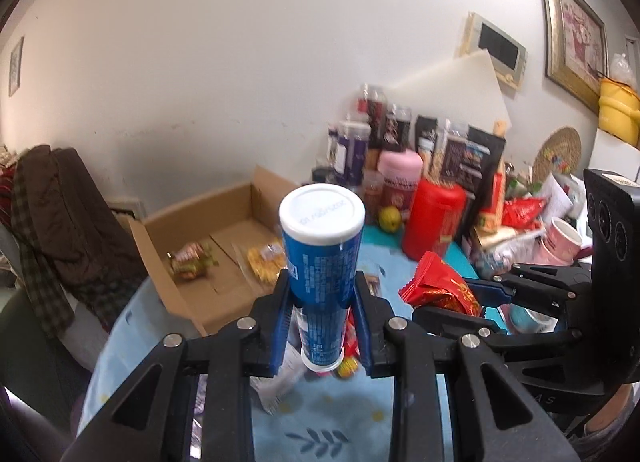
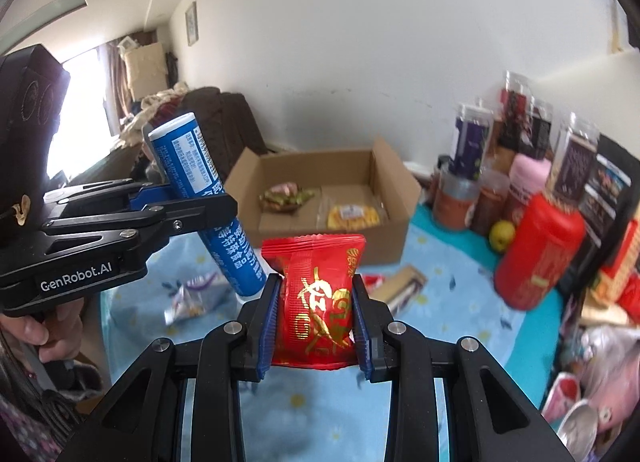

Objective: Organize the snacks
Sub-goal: 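Lift the blue canister with the left gripper while the right gripper carries the red packet to the box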

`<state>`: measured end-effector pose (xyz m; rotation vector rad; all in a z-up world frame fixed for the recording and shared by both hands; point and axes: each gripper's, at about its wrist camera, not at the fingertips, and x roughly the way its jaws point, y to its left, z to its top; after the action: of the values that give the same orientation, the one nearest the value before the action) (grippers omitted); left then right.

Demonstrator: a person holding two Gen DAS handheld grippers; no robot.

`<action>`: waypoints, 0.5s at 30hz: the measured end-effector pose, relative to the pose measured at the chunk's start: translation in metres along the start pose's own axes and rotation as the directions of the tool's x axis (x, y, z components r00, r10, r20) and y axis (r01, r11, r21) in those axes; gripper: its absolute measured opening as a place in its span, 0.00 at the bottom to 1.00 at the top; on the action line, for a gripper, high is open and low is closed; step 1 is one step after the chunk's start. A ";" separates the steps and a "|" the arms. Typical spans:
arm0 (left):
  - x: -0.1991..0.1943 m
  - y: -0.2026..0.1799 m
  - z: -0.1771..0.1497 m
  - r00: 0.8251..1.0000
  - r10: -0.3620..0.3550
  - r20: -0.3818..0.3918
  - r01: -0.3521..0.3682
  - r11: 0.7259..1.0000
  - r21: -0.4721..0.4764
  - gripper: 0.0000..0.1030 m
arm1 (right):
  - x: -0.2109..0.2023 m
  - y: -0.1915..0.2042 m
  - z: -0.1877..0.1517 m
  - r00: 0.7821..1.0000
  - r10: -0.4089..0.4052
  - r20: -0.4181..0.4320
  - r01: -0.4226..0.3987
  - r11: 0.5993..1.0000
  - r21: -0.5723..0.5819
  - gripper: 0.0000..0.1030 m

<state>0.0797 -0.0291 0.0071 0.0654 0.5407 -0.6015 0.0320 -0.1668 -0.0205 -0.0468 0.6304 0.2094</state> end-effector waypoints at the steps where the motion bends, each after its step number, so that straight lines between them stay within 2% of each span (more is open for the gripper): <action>1: 0.000 0.002 0.004 1.000 0.003 0.008 -0.003 1.000 -0.001 0.27 | 0.001 0.000 0.005 1.000 0.001 0.007 -0.001 1.000 -0.003 0.31; 8: 0.004 0.021 0.033 0.997 0.027 0.078 -0.027 1.000 -0.002 0.27 | 0.019 -0.007 0.040 0.999 0.015 0.045 -0.014 1.000 -0.009 0.31; 15: 0.023 0.044 0.061 0.992 0.059 0.115 -0.062 0.998 0.022 0.27 | 0.048 -0.011 0.071 0.998 0.020 0.055 -0.019 1.000 -0.012 0.31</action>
<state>0.1481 -0.0181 0.0439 0.0711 0.4190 -0.5498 0.1132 -0.1617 0.0080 -0.0457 0.5745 0.2327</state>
